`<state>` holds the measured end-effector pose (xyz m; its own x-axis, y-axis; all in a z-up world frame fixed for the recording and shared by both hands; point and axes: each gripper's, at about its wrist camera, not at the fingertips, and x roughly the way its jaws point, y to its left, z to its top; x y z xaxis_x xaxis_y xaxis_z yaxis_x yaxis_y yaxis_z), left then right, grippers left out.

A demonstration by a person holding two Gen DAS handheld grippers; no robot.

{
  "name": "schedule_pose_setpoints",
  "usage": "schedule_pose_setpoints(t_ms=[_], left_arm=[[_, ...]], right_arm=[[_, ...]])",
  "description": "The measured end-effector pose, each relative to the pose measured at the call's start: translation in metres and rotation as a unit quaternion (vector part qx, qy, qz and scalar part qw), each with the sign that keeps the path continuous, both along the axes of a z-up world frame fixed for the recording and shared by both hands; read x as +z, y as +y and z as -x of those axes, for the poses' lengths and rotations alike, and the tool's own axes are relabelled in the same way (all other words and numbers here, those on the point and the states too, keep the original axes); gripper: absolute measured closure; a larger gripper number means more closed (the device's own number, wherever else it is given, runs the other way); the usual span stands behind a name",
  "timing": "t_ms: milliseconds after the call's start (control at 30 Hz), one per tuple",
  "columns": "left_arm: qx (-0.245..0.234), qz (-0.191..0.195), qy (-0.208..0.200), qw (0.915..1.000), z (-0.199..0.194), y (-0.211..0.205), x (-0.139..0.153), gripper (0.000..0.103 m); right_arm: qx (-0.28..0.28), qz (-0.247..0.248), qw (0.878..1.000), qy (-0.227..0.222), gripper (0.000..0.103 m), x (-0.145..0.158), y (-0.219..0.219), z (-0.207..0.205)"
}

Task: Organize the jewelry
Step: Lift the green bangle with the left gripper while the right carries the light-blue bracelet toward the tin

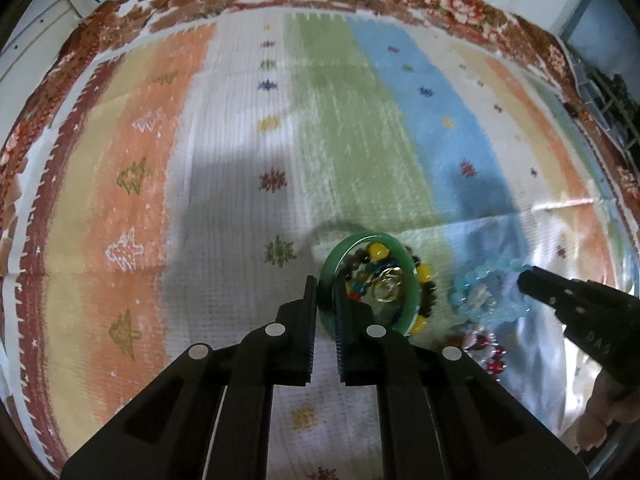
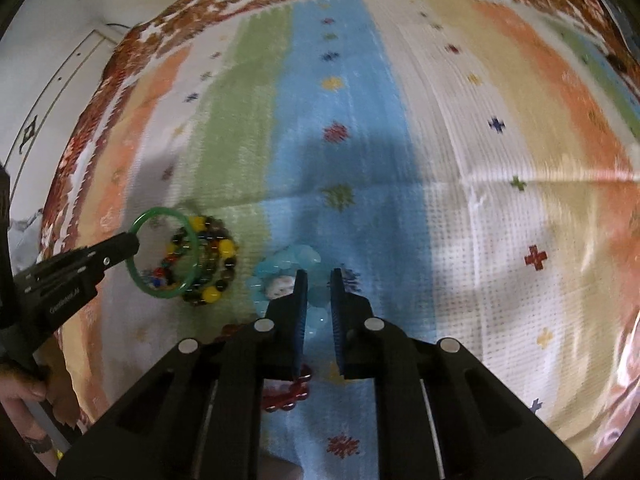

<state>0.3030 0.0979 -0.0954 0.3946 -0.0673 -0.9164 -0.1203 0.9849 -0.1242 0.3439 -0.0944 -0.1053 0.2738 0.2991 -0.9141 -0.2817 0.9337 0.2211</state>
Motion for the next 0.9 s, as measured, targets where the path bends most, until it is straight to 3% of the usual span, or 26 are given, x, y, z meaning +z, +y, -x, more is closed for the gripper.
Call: schedule_pose_setpoints(t_ms=[467, 900], left_arm=[[0.006, 0.014, -0.028, 0.9995, 0.012, 0.001, 0.025, 0.095], [0.007, 0.048, -0.063, 0.9968, 0.054, -0.011, 0.058, 0.095]], right_arm=[[0.046, -0.004, 0.998, -0.052, 0.09, 0.044, 0.023, 0.025], [0.069, -0.019, 0.995, -0.072, 0.09, 0.07, 0.02, 0.059]])
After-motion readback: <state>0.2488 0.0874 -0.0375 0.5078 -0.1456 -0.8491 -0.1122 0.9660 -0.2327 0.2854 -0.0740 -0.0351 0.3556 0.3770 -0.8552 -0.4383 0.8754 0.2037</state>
